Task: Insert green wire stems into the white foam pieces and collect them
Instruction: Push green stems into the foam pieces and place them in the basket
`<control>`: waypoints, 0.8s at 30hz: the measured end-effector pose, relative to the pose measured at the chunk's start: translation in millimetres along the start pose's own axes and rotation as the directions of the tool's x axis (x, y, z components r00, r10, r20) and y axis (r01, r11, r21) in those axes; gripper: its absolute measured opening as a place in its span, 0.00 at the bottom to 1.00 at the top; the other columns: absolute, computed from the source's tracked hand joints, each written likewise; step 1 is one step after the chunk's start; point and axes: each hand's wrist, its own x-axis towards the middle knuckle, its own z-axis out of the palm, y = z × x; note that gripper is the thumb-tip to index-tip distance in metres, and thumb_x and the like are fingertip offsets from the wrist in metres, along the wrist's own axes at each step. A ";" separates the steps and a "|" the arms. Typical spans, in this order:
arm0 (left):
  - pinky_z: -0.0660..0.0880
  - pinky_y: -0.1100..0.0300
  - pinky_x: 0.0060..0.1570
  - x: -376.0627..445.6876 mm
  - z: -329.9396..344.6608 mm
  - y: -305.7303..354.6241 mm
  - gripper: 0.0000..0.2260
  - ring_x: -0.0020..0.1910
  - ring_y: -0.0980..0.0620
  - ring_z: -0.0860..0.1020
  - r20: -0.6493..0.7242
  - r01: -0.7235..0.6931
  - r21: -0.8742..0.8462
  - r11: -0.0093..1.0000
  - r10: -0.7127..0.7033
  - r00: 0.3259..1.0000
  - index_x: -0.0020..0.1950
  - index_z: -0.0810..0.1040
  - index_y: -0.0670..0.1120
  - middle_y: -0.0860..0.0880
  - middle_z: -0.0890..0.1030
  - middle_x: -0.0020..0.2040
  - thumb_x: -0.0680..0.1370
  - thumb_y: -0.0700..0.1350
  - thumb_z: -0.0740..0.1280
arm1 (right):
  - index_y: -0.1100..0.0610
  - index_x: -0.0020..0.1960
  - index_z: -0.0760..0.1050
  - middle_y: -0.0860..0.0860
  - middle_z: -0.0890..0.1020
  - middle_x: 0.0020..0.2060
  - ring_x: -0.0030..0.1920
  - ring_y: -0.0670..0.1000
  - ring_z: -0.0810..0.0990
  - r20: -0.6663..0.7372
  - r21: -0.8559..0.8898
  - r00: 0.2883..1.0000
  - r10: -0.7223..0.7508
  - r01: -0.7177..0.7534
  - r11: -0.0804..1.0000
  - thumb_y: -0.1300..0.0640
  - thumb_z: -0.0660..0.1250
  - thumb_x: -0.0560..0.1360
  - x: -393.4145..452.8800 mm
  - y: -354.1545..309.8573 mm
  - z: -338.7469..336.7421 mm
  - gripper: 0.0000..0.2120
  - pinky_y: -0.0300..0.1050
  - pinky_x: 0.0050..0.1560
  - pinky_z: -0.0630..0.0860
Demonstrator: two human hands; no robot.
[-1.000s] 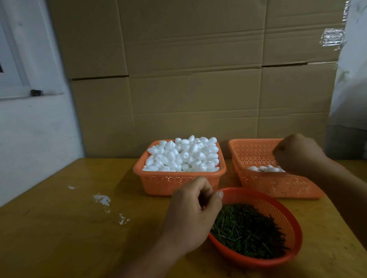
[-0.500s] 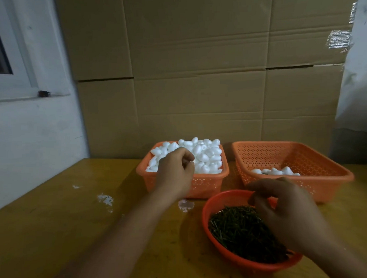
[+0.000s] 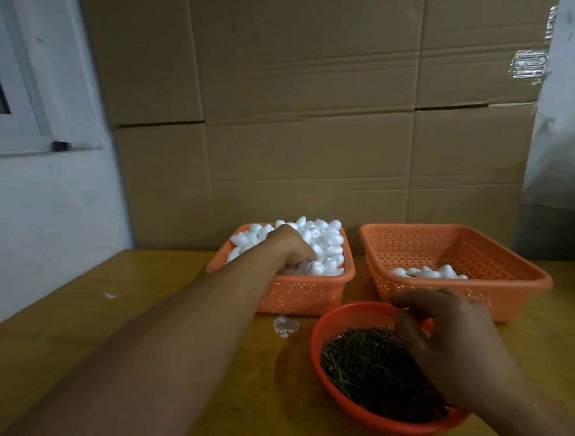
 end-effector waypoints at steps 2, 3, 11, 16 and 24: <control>0.60 0.45 0.71 3.5 4.0 2.1 0.32 0.72 0.46 0.63 -0.030 0.000 0.165 0.986 0.005 1.000 0.77 0.54 0.70 0.57 0.64 0.75 0.76 0.68 0.63 | 0.46 0.53 0.84 0.39 0.83 0.40 0.47 0.48 0.82 -0.005 -0.008 1.000 0.013 -0.013 1.000 0.55 0.70 0.74 0.9 0.4 -0.8 0.09 0.57 0.56 0.76; 0.59 0.44 0.72 4.9 4.4 3.1 0.32 0.73 0.46 0.62 -0.022 0.003 0.167 0.986 0.001 1.000 0.77 0.53 0.70 0.58 0.63 0.76 0.76 0.68 0.63 | 0.46 0.54 0.84 0.39 0.83 0.41 0.47 0.47 0.82 -0.006 -0.010 1.000 0.016 -0.016 1.000 0.54 0.70 0.74 1.3 0.4 -1.1 0.09 0.57 0.56 0.76; 0.79 0.61 0.41 3.8 -3.5 -10.2 0.16 0.34 0.55 0.80 0.094 0.094 -0.422 0.902 -0.059 0.994 0.60 0.79 0.51 0.50 0.83 0.39 0.73 0.48 0.72 | 0.46 0.53 0.84 0.40 0.84 0.41 0.47 0.47 0.82 -0.013 -0.035 1.000 0.018 -0.018 0.999 0.53 0.70 0.74 -0.1 -2.1 -0.6 0.09 0.57 0.55 0.76; 0.83 0.49 0.52 -8.2 -5.6 -19.5 0.11 0.36 0.50 0.84 -0.069 -0.039 -0.664 0.747 -0.009 0.998 0.45 0.79 0.45 0.46 0.85 0.38 0.75 0.51 0.75 | 0.45 0.53 0.83 0.39 0.83 0.41 0.47 0.46 0.82 0.005 -0.046 1.000 0.023 -0.023 0.999 0.51 0.69 0.74 -0.6 -4.8 -1.8 0.09 0.57 0.55 0.77; 0.81 0.53 0.49 -70.3 0.3 -15.1 0.08 0.42 0.52 0.83 -0.361 -0.372 -0.718 0.589 0.143 0.922 0.47 0.77 0.47 0.51 0.84 0.43 0.75 0.41 0.76 | 0.45 0.53 0.84 0.40 0.84 0.42 0.48 0.47 0.82 0.031 -0.059 0.999 0.033 -0.031 0.998 0.53 0.70 0.74 -2.6 -8.5 0.2 0.09 0.56 0.55 0.77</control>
